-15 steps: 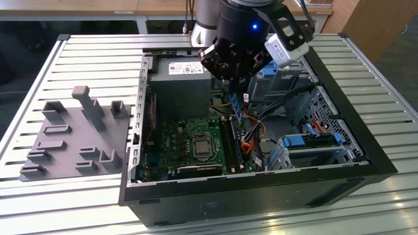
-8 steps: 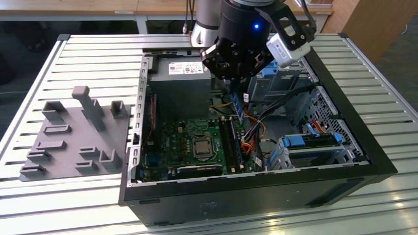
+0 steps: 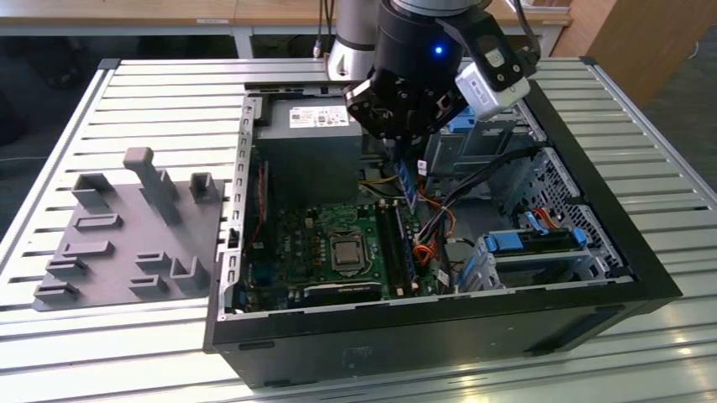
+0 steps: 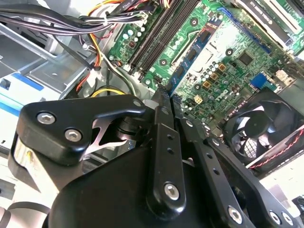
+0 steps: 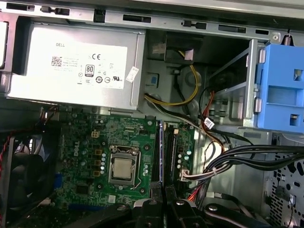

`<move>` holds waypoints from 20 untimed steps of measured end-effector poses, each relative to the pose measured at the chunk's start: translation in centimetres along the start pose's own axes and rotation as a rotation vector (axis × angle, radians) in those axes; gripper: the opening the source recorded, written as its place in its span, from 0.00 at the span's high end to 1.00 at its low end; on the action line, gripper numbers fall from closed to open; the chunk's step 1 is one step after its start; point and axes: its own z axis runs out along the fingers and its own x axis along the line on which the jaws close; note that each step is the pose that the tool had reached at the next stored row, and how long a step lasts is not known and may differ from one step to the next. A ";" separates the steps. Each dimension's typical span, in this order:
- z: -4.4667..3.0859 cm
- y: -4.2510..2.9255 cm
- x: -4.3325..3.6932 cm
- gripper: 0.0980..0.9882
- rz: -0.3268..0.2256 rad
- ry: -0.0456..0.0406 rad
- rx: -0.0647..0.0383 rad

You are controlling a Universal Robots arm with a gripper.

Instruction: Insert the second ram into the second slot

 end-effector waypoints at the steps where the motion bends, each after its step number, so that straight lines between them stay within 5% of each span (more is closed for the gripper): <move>1: 0.09 0.00 0.00 0.96 0.003 -0.0001 0.000; 20: 2.28 -0.66 -0.07 0.96 0.047 -0.0015 0.000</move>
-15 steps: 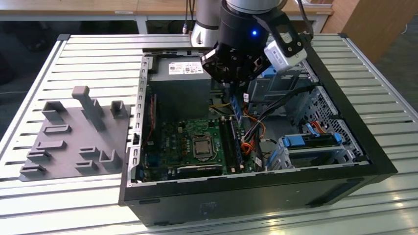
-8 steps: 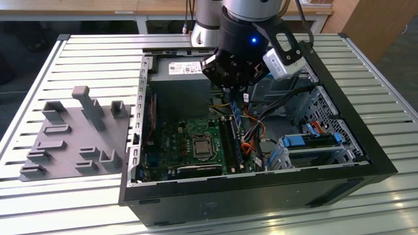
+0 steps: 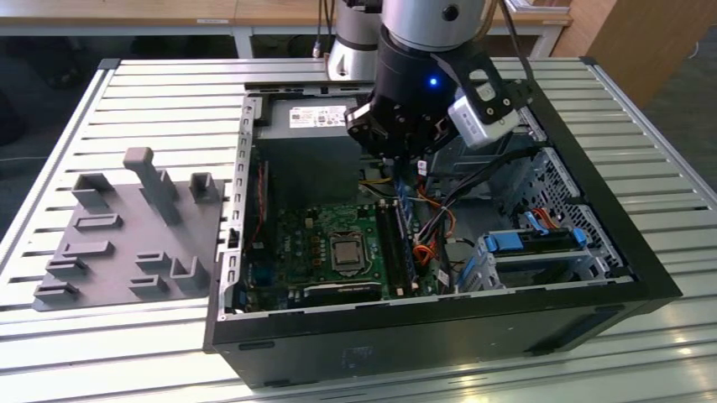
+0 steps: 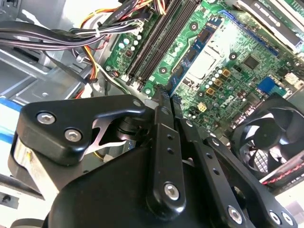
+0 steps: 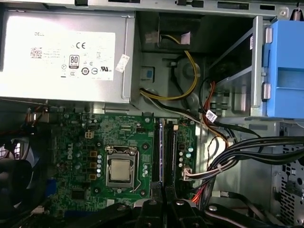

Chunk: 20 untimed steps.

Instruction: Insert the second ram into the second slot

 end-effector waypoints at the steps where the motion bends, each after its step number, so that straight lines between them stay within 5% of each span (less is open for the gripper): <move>1: 0.20 -0.01 0.00 0.96 0.000 0.0000 0.000; 11: 1.48 -0.05 0.00 0.96 0.000 0.0001 0.000; 20: 1.86 -0.06 0.01 0.96 0.000 0.0002 0.000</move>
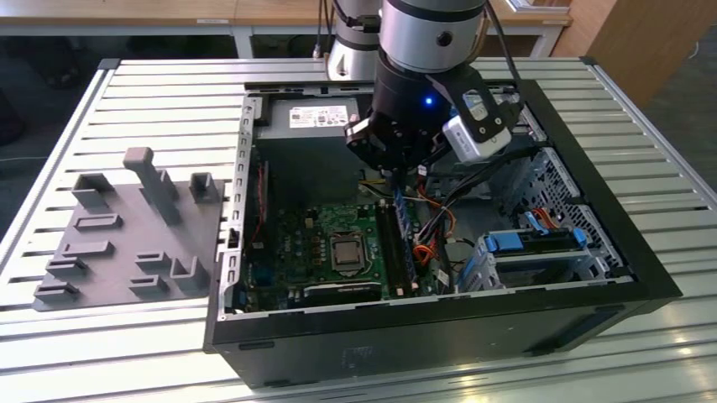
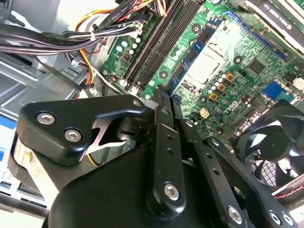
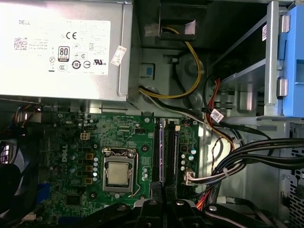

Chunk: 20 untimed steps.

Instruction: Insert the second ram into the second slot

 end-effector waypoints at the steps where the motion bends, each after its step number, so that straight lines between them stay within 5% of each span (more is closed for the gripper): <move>1: 0.02 0.00 0.00 0.96 0.000 0.0000 0.000; 20: 0.56 -0.01 0.01 0.96 0.000 -0.0001 0.000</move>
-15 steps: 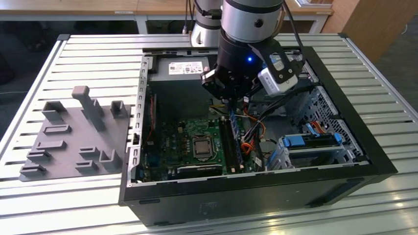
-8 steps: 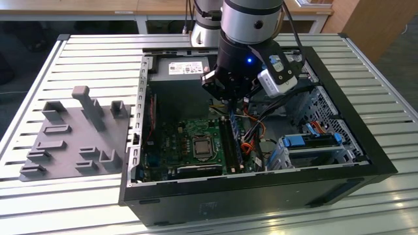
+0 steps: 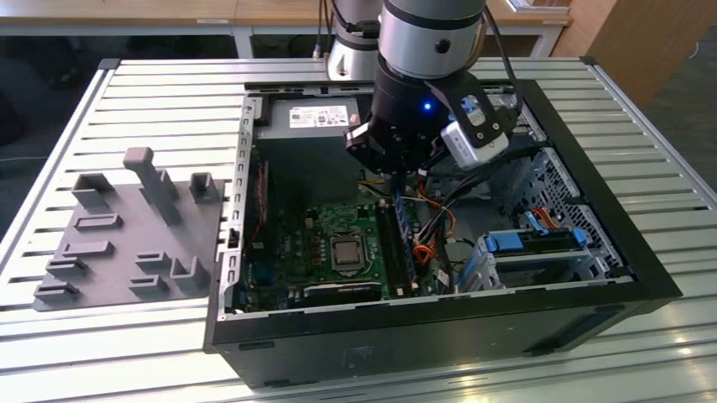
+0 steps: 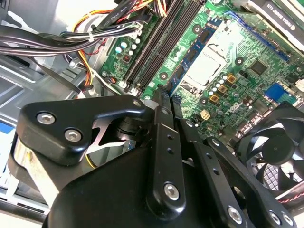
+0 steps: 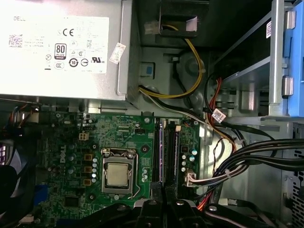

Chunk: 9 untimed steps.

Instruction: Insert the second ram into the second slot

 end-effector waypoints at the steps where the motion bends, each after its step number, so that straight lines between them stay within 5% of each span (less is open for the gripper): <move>1: 0.02 0.00 0.00 0.96 0.000 0.0000 0.000; 9: 0.71 -0.02 0.02 0.96 0.000 0.0000 0.000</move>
